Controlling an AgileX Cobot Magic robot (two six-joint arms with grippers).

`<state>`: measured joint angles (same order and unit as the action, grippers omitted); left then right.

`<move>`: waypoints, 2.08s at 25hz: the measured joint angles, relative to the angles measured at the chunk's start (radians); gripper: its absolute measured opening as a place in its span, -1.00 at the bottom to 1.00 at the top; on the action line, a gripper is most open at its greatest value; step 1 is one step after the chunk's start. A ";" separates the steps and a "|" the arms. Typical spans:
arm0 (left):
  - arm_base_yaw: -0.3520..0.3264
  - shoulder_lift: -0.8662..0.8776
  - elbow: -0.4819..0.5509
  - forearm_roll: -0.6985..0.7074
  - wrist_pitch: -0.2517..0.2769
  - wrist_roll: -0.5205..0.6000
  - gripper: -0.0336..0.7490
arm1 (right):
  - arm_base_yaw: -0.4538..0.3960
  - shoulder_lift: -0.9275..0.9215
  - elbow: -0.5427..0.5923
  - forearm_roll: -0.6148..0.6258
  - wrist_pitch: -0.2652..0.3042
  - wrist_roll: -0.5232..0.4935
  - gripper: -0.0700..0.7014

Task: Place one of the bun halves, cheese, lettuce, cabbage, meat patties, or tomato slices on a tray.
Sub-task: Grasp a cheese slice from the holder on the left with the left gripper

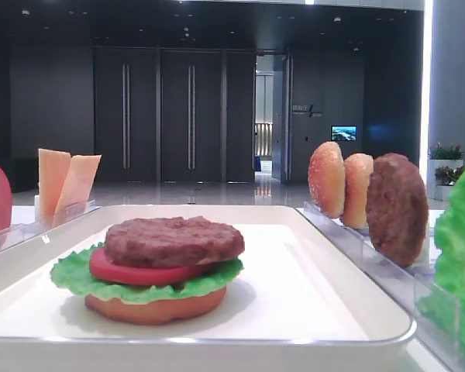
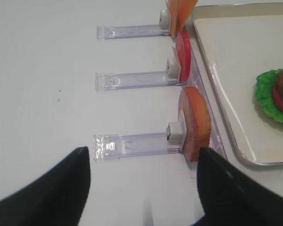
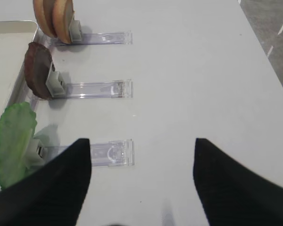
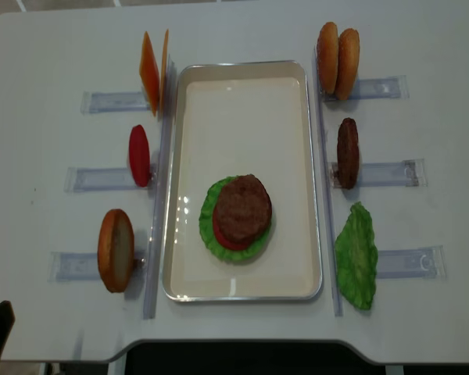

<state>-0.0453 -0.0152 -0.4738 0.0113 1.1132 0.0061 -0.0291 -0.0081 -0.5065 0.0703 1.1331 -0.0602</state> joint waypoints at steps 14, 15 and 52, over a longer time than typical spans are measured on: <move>0.000 0.000 0.000 0.000 0.000 0.000 0.45 | 0.000 0.000 0.000 0.000 0.000 0.000 0.33; 0.000 0.000 0.000 -0.001 0.000 0.000 0.45 | 0.000 0.000 0.000 0.000 0.000 0.000 0.33; 0.000 1.070 -0.680 -0.011 0.116 -0.042 0.35 | 0.000 0.000 0.000 0.000 0.000 0.000 0.32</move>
<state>-0.0453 1.0545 -1.1535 0.0000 1.2291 -0.0357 -0.0291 -0.0081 -0.5065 0.0703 1.1331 -0.0602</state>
